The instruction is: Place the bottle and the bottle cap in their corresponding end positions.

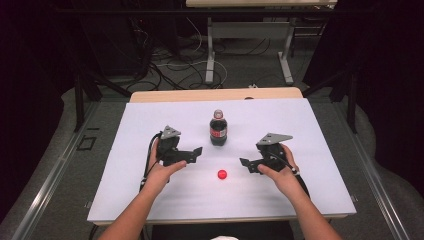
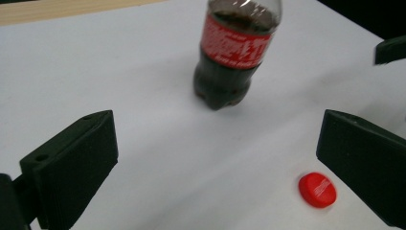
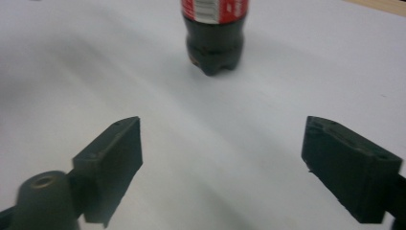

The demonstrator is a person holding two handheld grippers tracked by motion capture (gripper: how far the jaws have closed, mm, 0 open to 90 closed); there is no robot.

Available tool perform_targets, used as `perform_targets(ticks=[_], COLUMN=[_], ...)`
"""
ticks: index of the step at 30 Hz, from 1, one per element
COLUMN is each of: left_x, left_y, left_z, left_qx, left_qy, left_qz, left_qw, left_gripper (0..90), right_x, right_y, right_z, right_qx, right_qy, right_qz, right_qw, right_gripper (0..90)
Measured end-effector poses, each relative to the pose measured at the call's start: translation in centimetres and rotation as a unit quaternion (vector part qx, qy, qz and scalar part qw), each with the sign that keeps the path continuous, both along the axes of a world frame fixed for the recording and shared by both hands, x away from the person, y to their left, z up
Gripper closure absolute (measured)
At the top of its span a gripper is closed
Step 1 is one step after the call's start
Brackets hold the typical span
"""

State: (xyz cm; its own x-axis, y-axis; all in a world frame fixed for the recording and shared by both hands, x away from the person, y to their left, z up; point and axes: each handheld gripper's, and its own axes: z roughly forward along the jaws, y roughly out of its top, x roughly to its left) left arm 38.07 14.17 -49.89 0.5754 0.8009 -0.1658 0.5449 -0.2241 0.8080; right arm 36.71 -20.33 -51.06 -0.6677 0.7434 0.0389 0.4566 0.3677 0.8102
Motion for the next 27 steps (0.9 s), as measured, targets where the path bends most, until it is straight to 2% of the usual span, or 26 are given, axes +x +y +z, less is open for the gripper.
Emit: perform_targets(ticks=[2,6,10,15,16,19,23,27], left_x=[-0.3,-0.9,-1.3,-1.7,-1.8,-1.9,-1.9,-1.8], left_y=[1.1,3.4,5.4,7.5,7.9,8.6,9.2,9.6], left_z=[-0.4,-1.1,-2.1,-3.1,-3.2,-3.7,-4.2,-4.6], left_qx=[0.003,-0.003,0.002,-0.019,-0.016,-0.009,-0.003,0.001], left_qy=[0.001,0.011,0.021,0.024,0.027,0.015,0.021,0.024], left_qz=[0.014,0.036,0.056,0.091,0.092,0.100,0.110,0.118], left_qw=[0.9999,0.9993,0.9982,0.9954,0.9952,0.9948,0.9937,0.9927], left_gripper=[0.6,0.6,0.6,0.9,0.9,0.9,0.9,0.9], right_x=[0.0,0.0,-0.1,-0.2,-0.2,-0.3,-0.3,-0.5], right_y=[-0.9,-3.4,-5.5,-7.9,-8.3,-9.3,-10.2,-10.8], right_z=[-0.1,-0.5,-0.8,-1.2,-1.4,-1.9,-2.5,-3.0], right_qx=[-0.007,0.000,0.005,0.011,0.012,0.009,0.016,0.018], right_qy=[0.003,0.002,0.002,0.011,0.009,0.001,0.002,0.003], right_qz=[-0.013,-0.048,-0.080,-0.112,-0.119,-0.140,-0.164,-0.173], right_qw=[0.9999,0.9988,0.9967,0.9936,0.9928,0.9901,0.9863,0.9848], right_gripper=[0.0,0.0,0.0,0.0,0.0,0.0,0.0,0.0])
